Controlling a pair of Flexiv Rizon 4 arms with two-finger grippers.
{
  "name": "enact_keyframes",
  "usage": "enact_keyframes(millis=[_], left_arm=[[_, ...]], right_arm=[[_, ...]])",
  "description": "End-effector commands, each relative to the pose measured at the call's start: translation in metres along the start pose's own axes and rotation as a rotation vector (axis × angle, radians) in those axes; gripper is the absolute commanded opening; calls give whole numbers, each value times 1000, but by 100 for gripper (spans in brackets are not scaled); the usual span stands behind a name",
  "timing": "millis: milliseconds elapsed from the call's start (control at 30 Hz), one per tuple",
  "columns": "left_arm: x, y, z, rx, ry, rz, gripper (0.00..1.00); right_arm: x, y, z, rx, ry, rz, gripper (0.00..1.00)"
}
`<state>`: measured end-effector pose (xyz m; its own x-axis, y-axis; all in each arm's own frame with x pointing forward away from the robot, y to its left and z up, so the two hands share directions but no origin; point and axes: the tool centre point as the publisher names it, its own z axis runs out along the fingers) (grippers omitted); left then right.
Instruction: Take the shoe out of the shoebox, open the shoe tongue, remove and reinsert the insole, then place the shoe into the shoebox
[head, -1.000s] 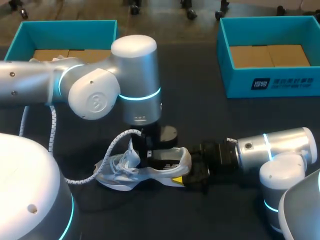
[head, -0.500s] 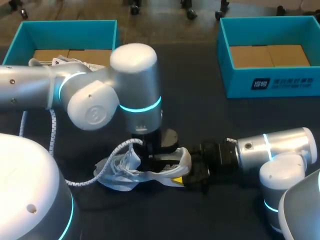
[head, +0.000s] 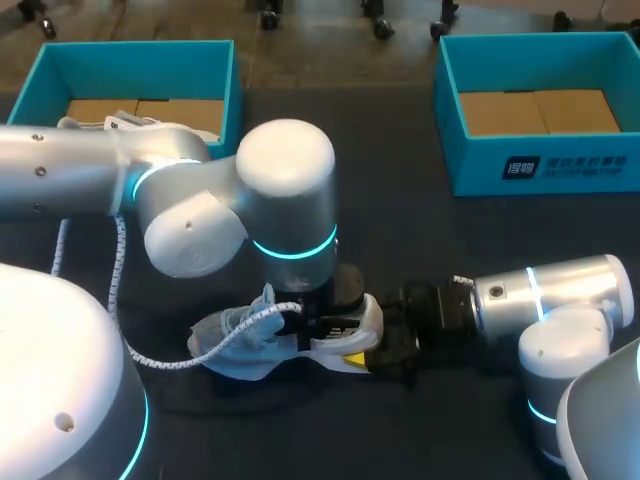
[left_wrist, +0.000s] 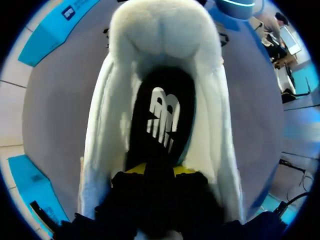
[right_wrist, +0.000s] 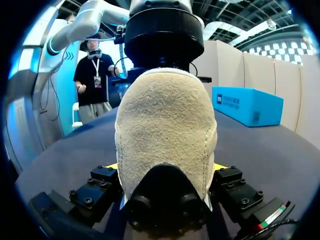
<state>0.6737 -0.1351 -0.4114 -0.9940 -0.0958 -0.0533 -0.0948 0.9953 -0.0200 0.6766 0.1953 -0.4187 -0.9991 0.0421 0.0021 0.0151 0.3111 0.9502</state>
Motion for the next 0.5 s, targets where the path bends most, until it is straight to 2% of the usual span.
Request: enact_keyframes(millis=[33, 67, 267, 500], left_arm=[[-13, -7, 17, -13, -35, -19, 11], [-15, -7, 16, -13, -37, -25, 0], [-20, -4, 6, 16, -1, -46, 0], [-16, 4, -21, 101, 105, -48, 0]], right_arm=[[1, 3, 2, 8, 2, 0, 0], [1, 3, 2, 8, 2, 0, 0], [1, 3, 2, 8, 2, 0, 0], [1, 3, 2, 8, 2, 0, 0]])
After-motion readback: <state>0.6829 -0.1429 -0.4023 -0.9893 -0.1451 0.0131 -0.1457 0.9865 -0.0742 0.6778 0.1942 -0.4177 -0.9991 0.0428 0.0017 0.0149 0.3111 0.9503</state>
